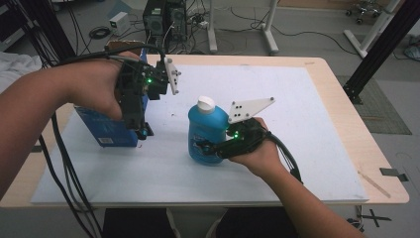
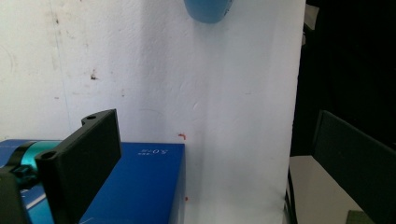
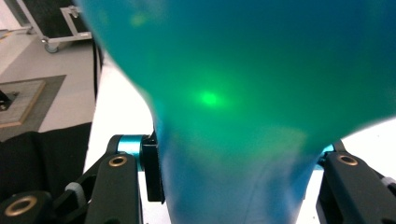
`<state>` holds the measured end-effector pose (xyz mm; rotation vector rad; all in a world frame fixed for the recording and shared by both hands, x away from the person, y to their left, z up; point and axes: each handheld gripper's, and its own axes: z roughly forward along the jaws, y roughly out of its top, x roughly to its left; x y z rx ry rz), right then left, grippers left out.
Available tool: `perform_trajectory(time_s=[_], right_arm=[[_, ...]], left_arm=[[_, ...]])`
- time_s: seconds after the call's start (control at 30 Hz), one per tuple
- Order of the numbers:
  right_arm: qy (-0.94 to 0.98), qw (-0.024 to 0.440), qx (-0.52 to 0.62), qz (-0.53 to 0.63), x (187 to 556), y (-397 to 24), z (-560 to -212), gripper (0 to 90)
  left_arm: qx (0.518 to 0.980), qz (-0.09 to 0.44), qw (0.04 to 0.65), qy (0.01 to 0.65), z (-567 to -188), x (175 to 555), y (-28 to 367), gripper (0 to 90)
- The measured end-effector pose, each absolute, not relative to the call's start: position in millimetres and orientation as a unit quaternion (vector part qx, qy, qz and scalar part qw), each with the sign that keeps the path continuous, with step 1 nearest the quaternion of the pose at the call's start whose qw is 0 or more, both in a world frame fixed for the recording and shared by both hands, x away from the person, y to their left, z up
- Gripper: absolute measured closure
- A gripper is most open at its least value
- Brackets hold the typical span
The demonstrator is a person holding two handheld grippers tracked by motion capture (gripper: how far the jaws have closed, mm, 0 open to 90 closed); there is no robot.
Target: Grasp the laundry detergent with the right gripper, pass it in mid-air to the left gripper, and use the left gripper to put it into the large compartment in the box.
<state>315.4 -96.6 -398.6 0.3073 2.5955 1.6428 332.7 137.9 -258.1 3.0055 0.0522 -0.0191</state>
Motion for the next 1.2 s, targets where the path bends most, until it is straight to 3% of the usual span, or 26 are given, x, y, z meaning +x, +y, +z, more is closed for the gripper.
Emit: perform_trajectory(time_s=[0.4, 1.2], right_arm=[[0.849, 0.026, 0.056, 0.525, 319, -97, -365, 46.2], [0.859, -0.019, 0.021, 0.511, 318, -65, -369, 46.7]], left_arm=[[0.997, 0.001, 0.077, 0.002, -239, 330, 125, 1.8], [0.998, -0.011, 0.053, -0.015, -227, 324, 97, 1.8]])
